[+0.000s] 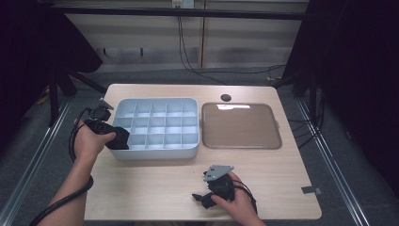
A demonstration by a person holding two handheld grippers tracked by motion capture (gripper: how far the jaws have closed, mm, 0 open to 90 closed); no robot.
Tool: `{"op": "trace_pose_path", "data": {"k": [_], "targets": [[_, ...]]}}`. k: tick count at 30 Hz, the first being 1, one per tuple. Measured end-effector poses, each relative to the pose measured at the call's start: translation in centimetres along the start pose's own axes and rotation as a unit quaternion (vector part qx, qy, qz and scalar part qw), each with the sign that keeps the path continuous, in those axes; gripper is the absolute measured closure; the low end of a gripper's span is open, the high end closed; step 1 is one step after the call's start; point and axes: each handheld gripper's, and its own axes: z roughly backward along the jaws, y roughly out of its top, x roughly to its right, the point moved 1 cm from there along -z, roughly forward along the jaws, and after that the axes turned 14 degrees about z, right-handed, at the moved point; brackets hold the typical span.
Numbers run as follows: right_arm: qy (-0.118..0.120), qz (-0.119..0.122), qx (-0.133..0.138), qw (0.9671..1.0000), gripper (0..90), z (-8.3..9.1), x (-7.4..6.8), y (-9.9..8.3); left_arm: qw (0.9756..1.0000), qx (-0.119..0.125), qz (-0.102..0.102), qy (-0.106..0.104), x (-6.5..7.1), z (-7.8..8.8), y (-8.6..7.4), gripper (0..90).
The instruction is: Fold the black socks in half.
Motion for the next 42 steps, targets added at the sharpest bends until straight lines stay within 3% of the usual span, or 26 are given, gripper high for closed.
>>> {"op": "trace_pose_path", "data": {"k": [23, 31, 42], "targets": [[0.000, 0.000, 0.000, 1.0000, 13.8, 0.0, 0.0, 0.0, 0.9998, -0.015, 0.007, -0.008, -0.1, 1.7, 1.0, 63.4], [0.000, 0.001, 0.000, 1.0000, 13.8, 0.0, 0.0, 0.0, 0.9998, -0.017, 0.001, -0.006, -0.1, 2.1, 1.3, 70.9], [0.000, 0.001, 0.000, 1.0000, 13.8, 0.0, 0.0, 0.0, 0.9992, -0.037, 0.003, -0.014, 0.1, 2.2, 1.5, 83.5]]}}
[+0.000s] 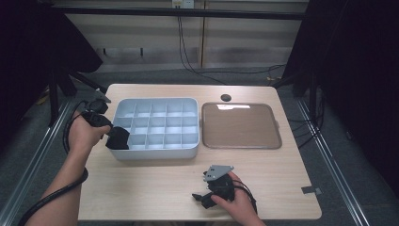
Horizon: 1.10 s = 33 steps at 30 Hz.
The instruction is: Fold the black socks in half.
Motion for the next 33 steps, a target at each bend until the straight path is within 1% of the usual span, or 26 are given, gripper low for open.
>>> {"op": "trace_pose_path", "data": {"k": [5, 7, 9, 13, 17, 18, 20, 22, 27, 33], "targets": [[0.000, 0.000, 0.000, 1.0000, 13.8, 0.0, 0.0, 0.0, 0.9999, -0.010, 0.000, -0.001, 0.0, 0.0, 0.1, 89.8], [0.000, 0.000, 0.000, 1.0000, 13.8, 0.0, 0.0, 0.0, 0.9999, -0.014, 0.001, -0.003, 0.0, -0.1, 0.1, 90.0], [0.000, 0.000, 0.000, 1.0000, 13.8, 0.0, 0.0, 0.0, 0.9998, -0.019, 0.001, 0.000, 0.0, -0.2, 0.2, 90.0], [0.000, -0.001, 0.000, 1.0000, 13.8, 0.0, 0.0, 0.0, 0.9997, -0.023, 0.003, -0.001, 0.0, -0.4, 0.2, 90.0], [0.000, -0.001, 0.000, 1.0000, 13.8, 0.0, 0.0, 0.0, 0.9997, -0.022, 0.003, -0.001, -0.1, -0.6, 0.3, 90.0], [0.000, -0.001, 0.000, 1.0000, 13.8, 0.0, 0.0, 0.0, 0.9997, -0.025, 0.005, -0.002, 0.0, -0.6, 0.3, 90.0], [0.000, 0.000, 0.000, 1.0000, 13.8, 0.0, 0.0, 0.0, 0.9997, -0.024, 0.003, -0.001, 0.0, -0.8, 0.3, 90.0], [0.000, -0.001, 0.000, 1.0000, 13.8, 0.0, 0.0, 0.0, 0.9998, -0.021, 0.002, 0.001, 0.0, -0.9, 0.3, 90.0], [0.000, 0.000, 0.000, 1.0000, 13.8, 0.0, 0.0, 0.0, 0.9997, -0.022, 0.002, 0.006, 0.0, -1.3, 0.2, 90.0], [0.000, 0.000, 0.000, 1.0000, 13.8, 0.0, 0.0, 0.0, 0.9997, -0.020, 0.010, 0.010, -0.1, -1.9, 0.1, 90.0]]}}
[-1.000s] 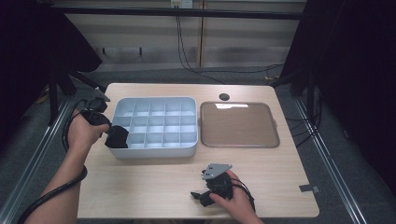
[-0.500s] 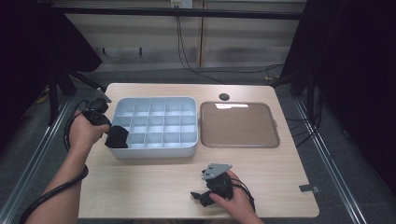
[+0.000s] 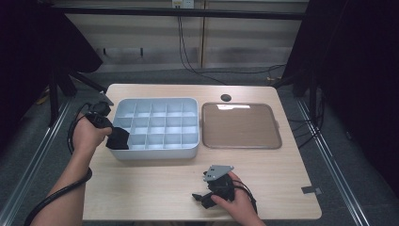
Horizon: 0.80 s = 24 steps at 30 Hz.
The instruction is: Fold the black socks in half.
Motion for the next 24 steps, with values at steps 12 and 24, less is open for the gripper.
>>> {"op": "trace_pose_path", "data": {"k": [12, 24], "targets": [[0.000, -0.002, -0.001, 1.0000, 13.8, 0.0, 0.0, 0.0, 1.0000, -0.008, 0.005, -0.002, -0.2, -1.2, -0.1, 90.0], [0.000, -0.001, 0.000, 1.0000, 13.8, 0.0, 0.0, 0.0, 0.9999, 0.012, 0.002, 0.002, -0.1, -0.3, 0.3, 87.6]]}}
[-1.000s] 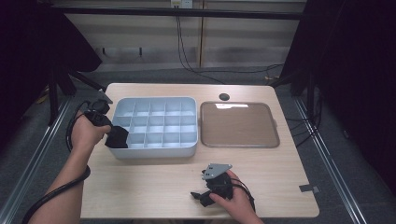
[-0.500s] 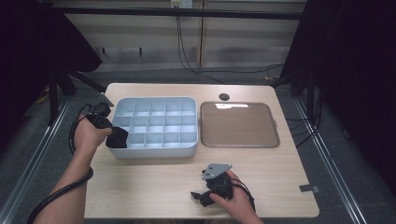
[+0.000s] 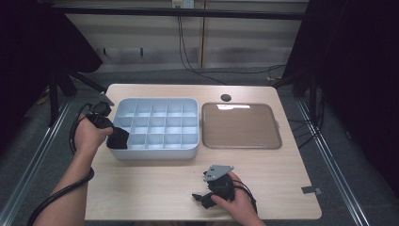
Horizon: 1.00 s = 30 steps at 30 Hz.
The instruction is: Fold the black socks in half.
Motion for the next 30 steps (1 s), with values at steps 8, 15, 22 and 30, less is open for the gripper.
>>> {"op": "trace_pose_path", "data": {"k": [8, 15, 22, 30], "targets": [[0.000, 0.001, 0.000, 1.0000, 13.8, 0.0, 0.0, 0.0, 0.9999, 0.013, 0.010, 0.003, -0.2, -0.3, 0.7, 86.8], [0.000, 0.000, 0.000, 1.0000, 13.8, 0.0, 0.0, 0.0, 0.9999, -0.005, 0.006, 0.008, 0.2, -1.4, 0.7, 88.7], [-0.001, 0.000, -0.001, 1.0000, 13.7, 0.0, 0.0, 0.0, 0.9999, -0.013, 0.007, 0.004, 0.2, -2.1, 0.6, 90.0], [-0.002, 0.001, 0.001, 1.0000, 13.7, 0.0, 0.0, 0.0, 0.9997, -0.025, 0.009, 0.000, 0.3, -2.7, 0.4, 90.0]]}}
